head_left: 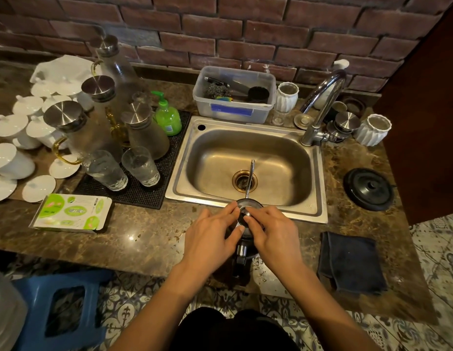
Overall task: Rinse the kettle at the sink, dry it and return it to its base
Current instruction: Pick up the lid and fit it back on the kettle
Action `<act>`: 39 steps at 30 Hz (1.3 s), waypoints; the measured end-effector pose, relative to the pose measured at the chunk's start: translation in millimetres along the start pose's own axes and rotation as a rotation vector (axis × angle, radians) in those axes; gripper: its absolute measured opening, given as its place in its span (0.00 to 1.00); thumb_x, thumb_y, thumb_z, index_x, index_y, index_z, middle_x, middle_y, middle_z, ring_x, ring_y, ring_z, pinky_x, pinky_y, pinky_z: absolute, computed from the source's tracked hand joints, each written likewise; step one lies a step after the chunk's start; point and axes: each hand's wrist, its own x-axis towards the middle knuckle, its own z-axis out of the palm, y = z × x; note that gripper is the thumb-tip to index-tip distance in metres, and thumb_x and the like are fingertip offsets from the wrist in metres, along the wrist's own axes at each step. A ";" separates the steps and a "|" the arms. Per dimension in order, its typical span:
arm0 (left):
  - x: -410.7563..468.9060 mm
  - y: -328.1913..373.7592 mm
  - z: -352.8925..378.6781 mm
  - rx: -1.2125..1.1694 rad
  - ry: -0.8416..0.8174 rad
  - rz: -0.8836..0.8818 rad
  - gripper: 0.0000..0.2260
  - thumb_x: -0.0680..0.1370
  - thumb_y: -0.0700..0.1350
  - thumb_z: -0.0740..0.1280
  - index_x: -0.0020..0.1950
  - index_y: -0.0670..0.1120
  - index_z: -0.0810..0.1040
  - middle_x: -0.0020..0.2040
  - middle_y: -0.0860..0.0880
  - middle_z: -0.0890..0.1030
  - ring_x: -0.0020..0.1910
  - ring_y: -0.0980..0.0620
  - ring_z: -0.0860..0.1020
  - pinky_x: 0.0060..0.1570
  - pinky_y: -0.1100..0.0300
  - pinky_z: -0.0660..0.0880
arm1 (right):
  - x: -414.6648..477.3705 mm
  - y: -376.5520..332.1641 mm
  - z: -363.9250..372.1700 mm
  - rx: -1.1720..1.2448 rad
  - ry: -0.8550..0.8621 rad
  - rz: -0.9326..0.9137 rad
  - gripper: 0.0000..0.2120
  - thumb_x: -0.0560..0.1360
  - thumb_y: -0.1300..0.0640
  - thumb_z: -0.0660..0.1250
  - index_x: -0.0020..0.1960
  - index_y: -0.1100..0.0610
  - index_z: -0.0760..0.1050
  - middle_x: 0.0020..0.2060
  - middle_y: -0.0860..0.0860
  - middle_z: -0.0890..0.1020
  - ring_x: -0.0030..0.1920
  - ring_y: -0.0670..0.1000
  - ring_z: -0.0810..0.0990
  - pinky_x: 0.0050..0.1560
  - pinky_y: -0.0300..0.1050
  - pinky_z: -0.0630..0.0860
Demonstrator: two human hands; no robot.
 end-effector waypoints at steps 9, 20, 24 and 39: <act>3.8 -2.1 -5.2 0.021 -0.001 0.049 0.22 0.79 0.61 0.64 0.72 0.58 0.76 0.73 0.64 0.73 0.56 0.50 0.74 0.47 0.55 0.77 | -2.1 -6.5 1.0 -0.012 0.010 0.057 0.11 0.80 0.57 0.70 0.61 0.53 0.85 0.48 0.52 0.85 0.46 0.51 0.84 0.45 0.42 0.77; 9.3 -6.2 -11.6 0.060 -0.022 0.129 0.22 0.79 0.61 0.63 0.71 0.56 0.76 0.74 0.62 0.73 0.59 0.47 0.79 0.51 0.52 0.78 | -10.4 -15.7 11.2 -0.050 0.124 0.168 0.12 0.79 0.53 0.71 0.61 0.52 0.85 0.50 0.50 0.85 0.47 0.48 0.83 0.49 0.46 0.80; 13.4 -7.6 -16.3 -0.020 -0.037 0.161 0.20 0.79 0.59 0.65 0.69 0.56 0.78 0.72 0.60 0.76 0.62 0.49 0.79 0.53 0.52 0.78 | -14.7 -16.8 13.2 -0.010 0.133 0.226 0.13 0.78 0.53 0.71 0.62 0.52 0.84 0.50 0.48 0.85 0.46 0.43 0.80 0.48 0.26 0.70; 1.7 119.0 6.0 -0.489 -0.012 0.295 0.17 0.78 0.56 0.66 0.65 0.54 0.80 0.59 0.58 0.83 0.57 0.63 0.78 0.59 0.67 0.73 | -51.5 60.5 -54.9 0.258 0.131 0.314 0.17 0.75 0.58 0.68 0.62 0.47 0.82 0.56 0.42 0.84 0.56 0.41 0.81 0.56 0.33 0.76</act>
